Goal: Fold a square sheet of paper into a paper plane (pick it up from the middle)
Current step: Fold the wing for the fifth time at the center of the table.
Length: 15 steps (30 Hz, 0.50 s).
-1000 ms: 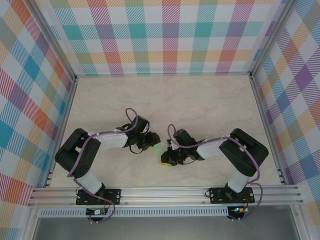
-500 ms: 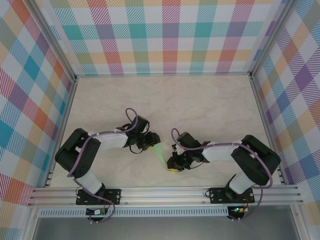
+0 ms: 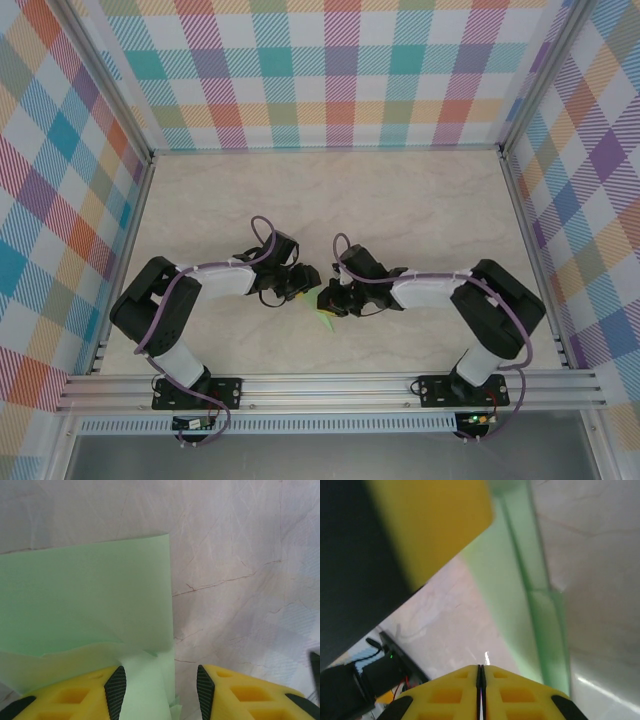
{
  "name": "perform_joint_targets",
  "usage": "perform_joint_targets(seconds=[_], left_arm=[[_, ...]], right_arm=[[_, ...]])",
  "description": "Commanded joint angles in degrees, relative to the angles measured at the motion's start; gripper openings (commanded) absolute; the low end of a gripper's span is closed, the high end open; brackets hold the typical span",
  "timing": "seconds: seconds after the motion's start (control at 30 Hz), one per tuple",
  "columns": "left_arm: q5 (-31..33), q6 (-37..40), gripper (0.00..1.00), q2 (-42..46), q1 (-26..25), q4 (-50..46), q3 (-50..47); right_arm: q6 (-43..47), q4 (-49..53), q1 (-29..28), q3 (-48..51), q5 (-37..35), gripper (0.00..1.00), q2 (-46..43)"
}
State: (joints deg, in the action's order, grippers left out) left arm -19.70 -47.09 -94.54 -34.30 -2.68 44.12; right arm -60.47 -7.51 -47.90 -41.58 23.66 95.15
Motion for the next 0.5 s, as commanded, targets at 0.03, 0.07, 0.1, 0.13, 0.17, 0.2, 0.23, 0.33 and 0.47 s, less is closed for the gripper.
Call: perform_joint_targets(seconds=[0.03, 0.07, 0.1, 0.13, 0.17, 0.2, 0.23, 0.33, 0.47], left_arm=[[3.1, 0.7, 0.46, -1.2, 1.1, -5.0, -0.8], [3.1, 0.8, 0.46, -1.2, 1.1, -5.0, -0.7], [3.1, 0.8, 0.46, -1.1, 1.1, -5.0, -0.6], [3.0, 0.8, 0.46, -1.2, 1.1, -5.0, -0.5], [2.9, 0.9, 0.46, -1.3, 1.1, -5.0, -0.3], [2.8, 1.0, 0.46, -1.3, 1.1, -5.0, -0.1], [2.8, 1.0, 0.46, -1.3, 1.1, -5.1, 0.0], [2.7, 1.5, 0.46, -1.5, 1.1, -5.5, 0.7], [1.7, 2.4, 0.47, -0.7, 1.1, -5.6, 1.6]], right_arm=[[-4.6, -5.6, -0.4, -1.5, -2.0, 0.12, 2.2], [-4.4, -5.8, -0.3, -1.5, -1.8, 0.12, 2.7], [-4.2, -5.5, -0.3, -1.6, -1.4, 0.12, 3.0], [-3.8, -4.7, -0.3, -1.7, -1.2, 0.12, 3.3], [-3.5, -3.5, -0.3, -1.6, -0.9, 0.12, 3.6], [-3.1, -2.6, -0.3, -1.4, -0.7, 0.12, 3.9], [-3.1, -2.7, -0.3, -0.8, -0.4, 0.12, 4.3], [-2.7, -1.9, -0.3, 0.2, 1.0, 0.13, 5.2], [-0.5, 6.6, -0.4, 0.8, -2.0, 0.12, 6.3]])
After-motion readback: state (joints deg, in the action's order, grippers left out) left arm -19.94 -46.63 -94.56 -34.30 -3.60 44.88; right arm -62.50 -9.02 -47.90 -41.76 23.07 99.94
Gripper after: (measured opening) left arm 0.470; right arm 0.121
